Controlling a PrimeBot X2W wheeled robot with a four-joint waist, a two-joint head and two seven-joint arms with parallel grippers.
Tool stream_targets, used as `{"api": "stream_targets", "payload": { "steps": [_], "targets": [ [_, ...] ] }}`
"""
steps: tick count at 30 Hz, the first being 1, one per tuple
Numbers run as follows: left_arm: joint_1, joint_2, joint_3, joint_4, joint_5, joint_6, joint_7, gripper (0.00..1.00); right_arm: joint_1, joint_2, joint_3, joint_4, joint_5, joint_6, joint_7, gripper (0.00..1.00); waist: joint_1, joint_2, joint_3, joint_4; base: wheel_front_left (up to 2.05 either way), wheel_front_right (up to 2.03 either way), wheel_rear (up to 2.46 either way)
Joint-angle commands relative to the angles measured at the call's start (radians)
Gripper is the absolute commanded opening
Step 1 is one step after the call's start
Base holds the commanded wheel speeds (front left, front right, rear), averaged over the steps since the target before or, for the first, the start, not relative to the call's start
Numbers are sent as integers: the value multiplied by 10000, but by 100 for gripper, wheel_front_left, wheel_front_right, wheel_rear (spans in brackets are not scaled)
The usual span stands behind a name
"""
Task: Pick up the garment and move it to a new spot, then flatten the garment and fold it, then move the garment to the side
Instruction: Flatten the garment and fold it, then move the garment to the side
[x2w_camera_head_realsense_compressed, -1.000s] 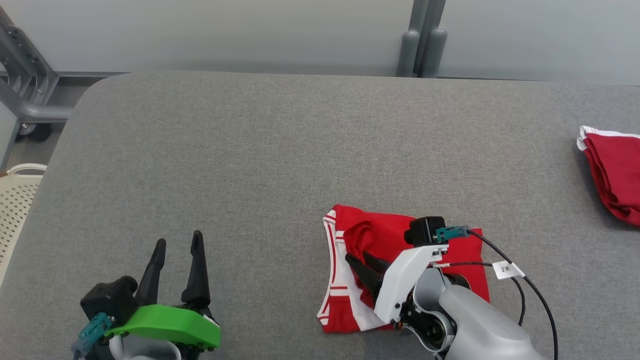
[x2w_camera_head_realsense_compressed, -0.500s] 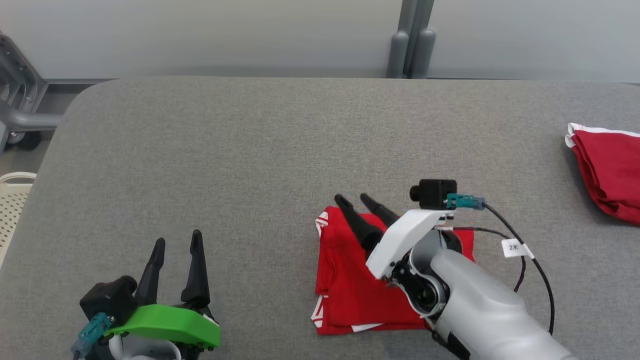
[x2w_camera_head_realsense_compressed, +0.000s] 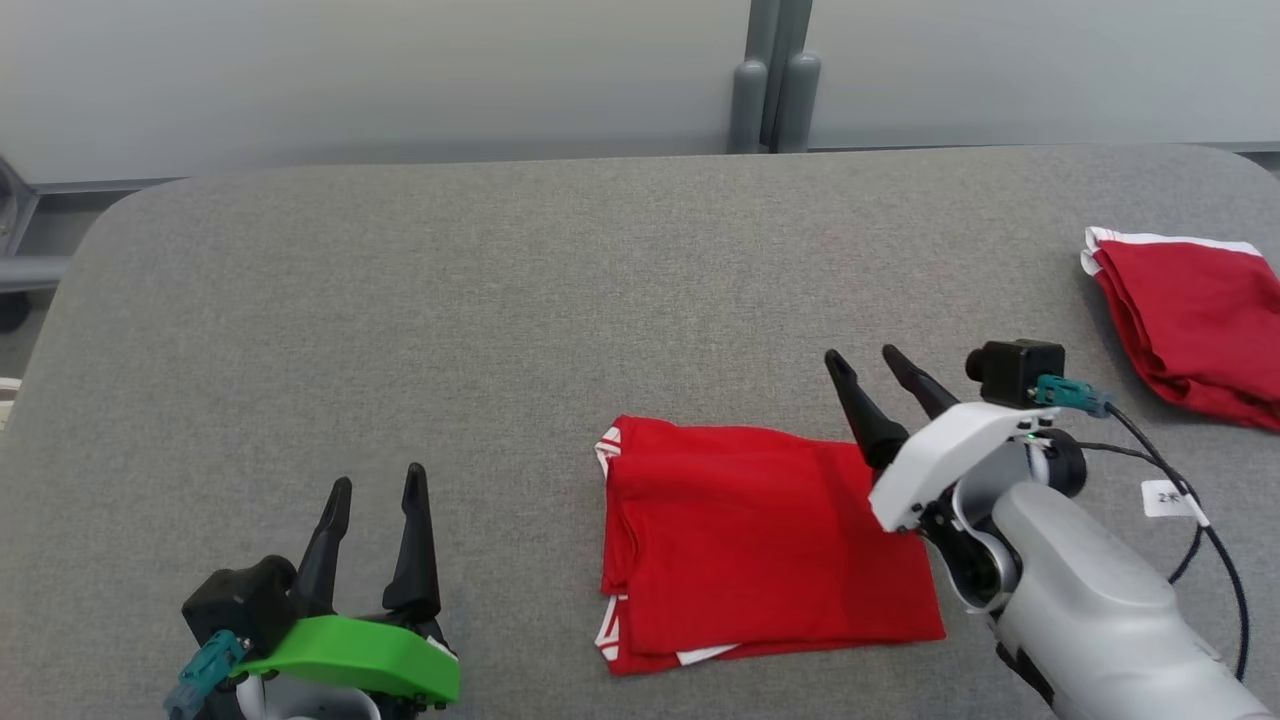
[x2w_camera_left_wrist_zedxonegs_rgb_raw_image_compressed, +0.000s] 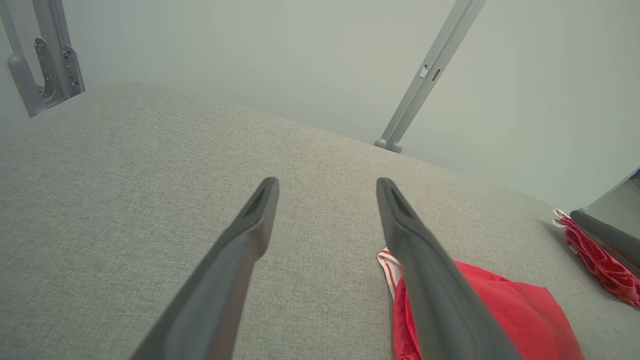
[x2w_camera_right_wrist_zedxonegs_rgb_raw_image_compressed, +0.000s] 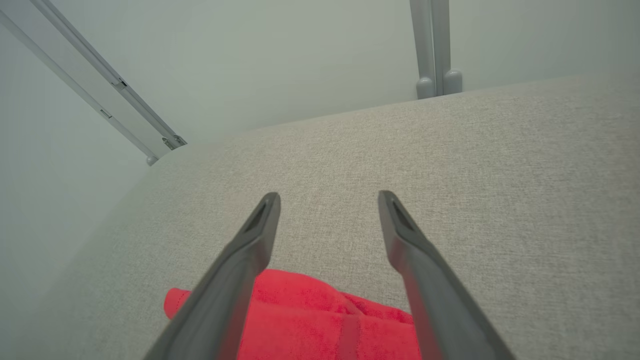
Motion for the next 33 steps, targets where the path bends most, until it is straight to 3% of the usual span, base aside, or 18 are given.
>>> {"api": "stream_targets", "payload": {
  "steps": [1, 10, 18, 33],
  "targets": [
    [87, -28, 18, -59, 73, 40, -61, 100, 281, -270, -30, -136, -216, 3, 71, 100, 0, 0, 56, -148, 0, 0, 0],
    [-134, -60, -60, -180, 155, 11, -52, 100, 1560, -1411, -40, -1065, -917, 3, 1105, 100, 0, 0, 494, -312, 0, 0, 0],
    [-229, -39, -74, -110, 137, -10, -29, 100, 2547, -1900, -132, -1868, -925, 3, 2205, 100, 0, 0, 729, -88, 0, 0, 0],
    [-286, 96, -110, -121, 180, 31, 40, 100, 2777, -1370, -1059, -1479, -372, 3, 3107, 100, 0, 0, 820, 461, 0, 0, 0]
  ]
}}
